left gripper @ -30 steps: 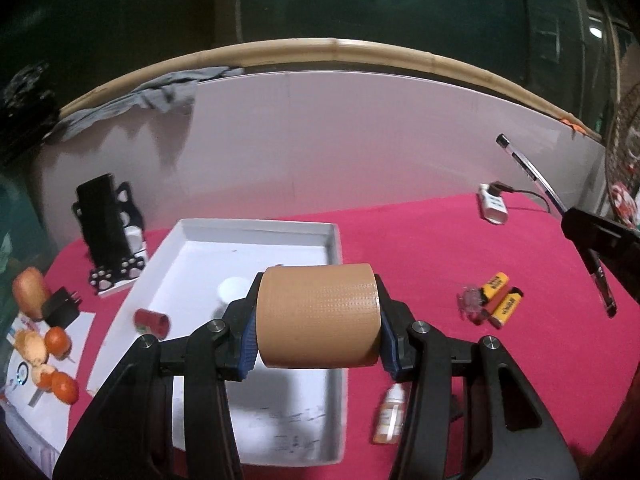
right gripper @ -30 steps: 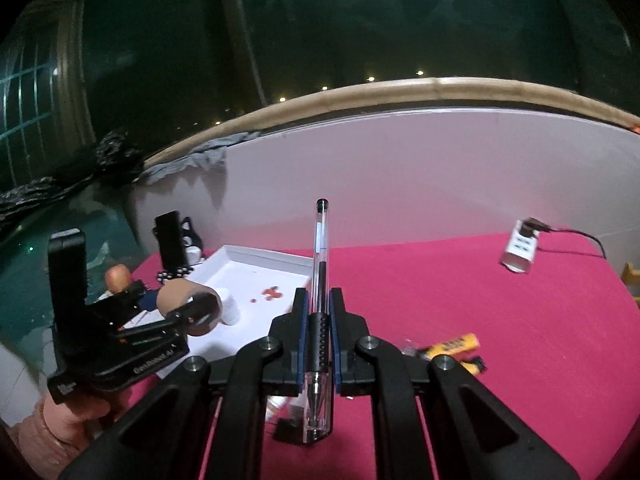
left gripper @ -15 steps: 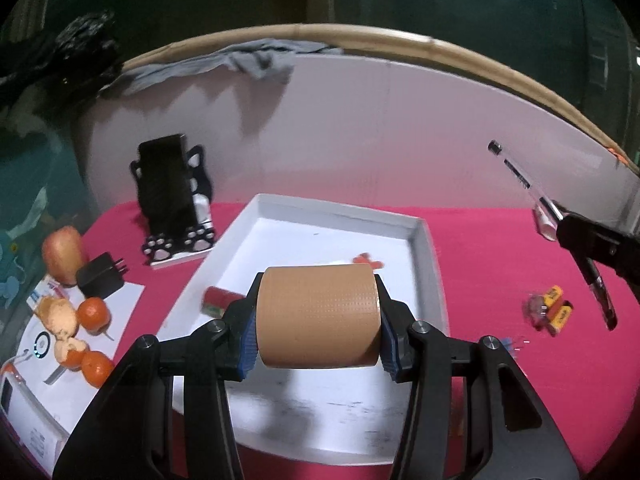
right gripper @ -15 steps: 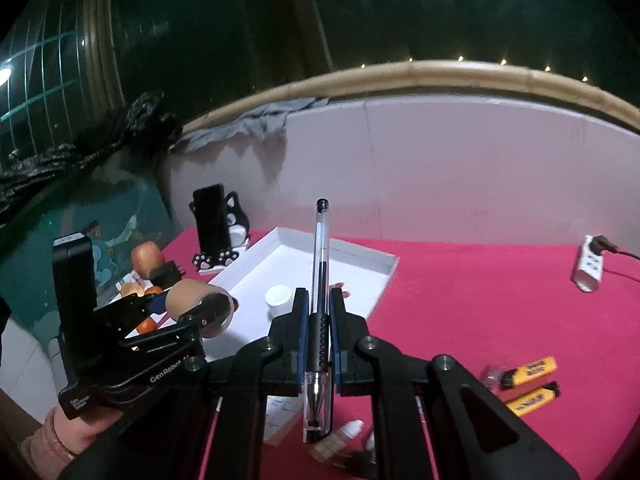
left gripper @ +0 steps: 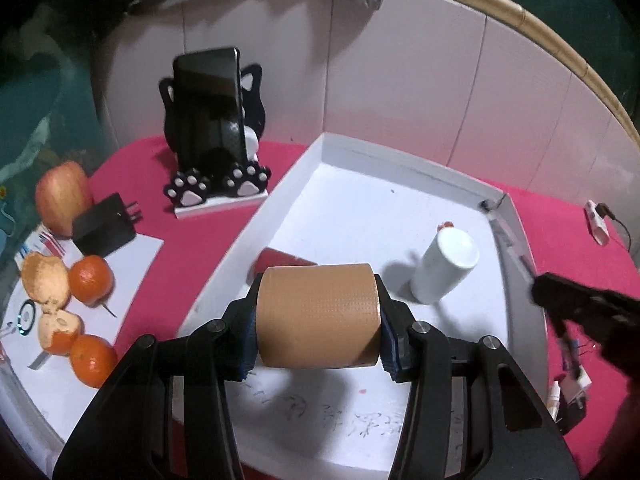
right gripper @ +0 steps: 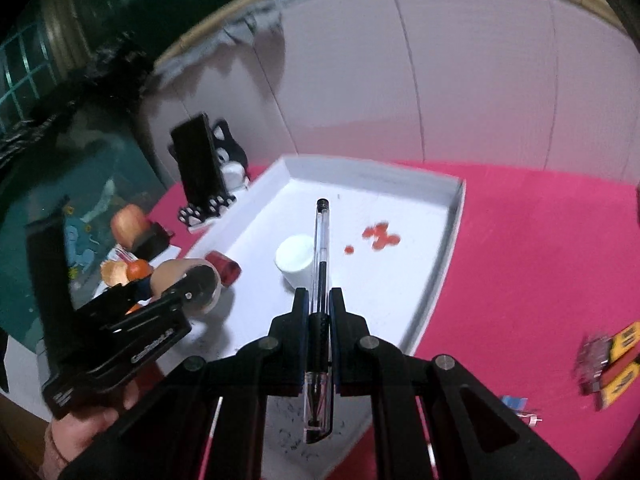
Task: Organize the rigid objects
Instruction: 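Carry the tape roll and pen to the tray and release both, then grasp the white charger with the left tool while the right tool grasps a yellow lighter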
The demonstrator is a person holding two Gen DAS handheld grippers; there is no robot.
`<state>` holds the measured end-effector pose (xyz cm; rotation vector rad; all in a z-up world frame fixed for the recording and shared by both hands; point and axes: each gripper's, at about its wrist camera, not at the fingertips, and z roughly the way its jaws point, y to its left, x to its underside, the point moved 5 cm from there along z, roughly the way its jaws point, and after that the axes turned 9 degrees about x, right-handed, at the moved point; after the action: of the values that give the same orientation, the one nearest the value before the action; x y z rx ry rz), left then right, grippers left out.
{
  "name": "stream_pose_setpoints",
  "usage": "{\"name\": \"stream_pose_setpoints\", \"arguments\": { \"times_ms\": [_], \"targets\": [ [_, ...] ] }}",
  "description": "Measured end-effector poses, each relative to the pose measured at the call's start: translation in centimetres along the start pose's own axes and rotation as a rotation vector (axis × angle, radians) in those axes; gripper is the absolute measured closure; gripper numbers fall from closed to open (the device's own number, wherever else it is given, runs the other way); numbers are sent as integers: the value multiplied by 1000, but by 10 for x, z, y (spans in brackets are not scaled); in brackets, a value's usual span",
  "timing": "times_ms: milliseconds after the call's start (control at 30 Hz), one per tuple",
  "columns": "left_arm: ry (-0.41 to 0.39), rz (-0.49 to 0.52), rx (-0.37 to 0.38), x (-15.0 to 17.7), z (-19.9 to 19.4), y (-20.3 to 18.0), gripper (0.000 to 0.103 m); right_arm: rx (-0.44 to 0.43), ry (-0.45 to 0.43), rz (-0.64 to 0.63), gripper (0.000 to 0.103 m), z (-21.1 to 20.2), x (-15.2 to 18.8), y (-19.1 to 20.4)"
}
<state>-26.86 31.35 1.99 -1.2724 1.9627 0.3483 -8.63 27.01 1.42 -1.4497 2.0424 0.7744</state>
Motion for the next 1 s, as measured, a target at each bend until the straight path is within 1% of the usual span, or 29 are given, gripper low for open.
{"name": "stream_pose_setpoints", "arguments": {
  "times_ms": [167,333,467,500,533,567,600,633,667,700,800,1000],
  "targets": [
    [16,14,9,4,7,-7,55,18,35,3,95,19,6,4],
    [15,11,12,2,7,-8,55,29,26,2,95,22,9,3],
    [2,14,-6,1,6,-8,53,55,-10,-4,93,16,8,1],
    [-5,20,-14,0,4,-9,53,66,-18,-9,85,14,8,1],
    [-10,22,-18,-1,3,-8,47,78,-28,-13,63,12,8,1],
    [-18,23,-22,-2,1,-8,30,86,-40,-16,47,9,8,0],
    [-28,21,-26,-3,-1,-8,20,90,-53,-16,16,5,8,0],
    [-39,21,-30,-3,-3,-8,12,95,-70,-15,8,1,8,-1],
    [-51,27,-38,-4,-6,-8,8,104,-90,-17,2,-3,8,-2],
    [-58,29,-47,-5,-8,-7,5,114,-109,-23,0,-8,7,-3],
    [-78,25,-54,-7,-15,-7,4,137,-154,-26,0,-22,6,-8],
    [-106,30,-57,-10,-27,-13,4,148,-223,9,0,-53,4,-26]
  ]
}}
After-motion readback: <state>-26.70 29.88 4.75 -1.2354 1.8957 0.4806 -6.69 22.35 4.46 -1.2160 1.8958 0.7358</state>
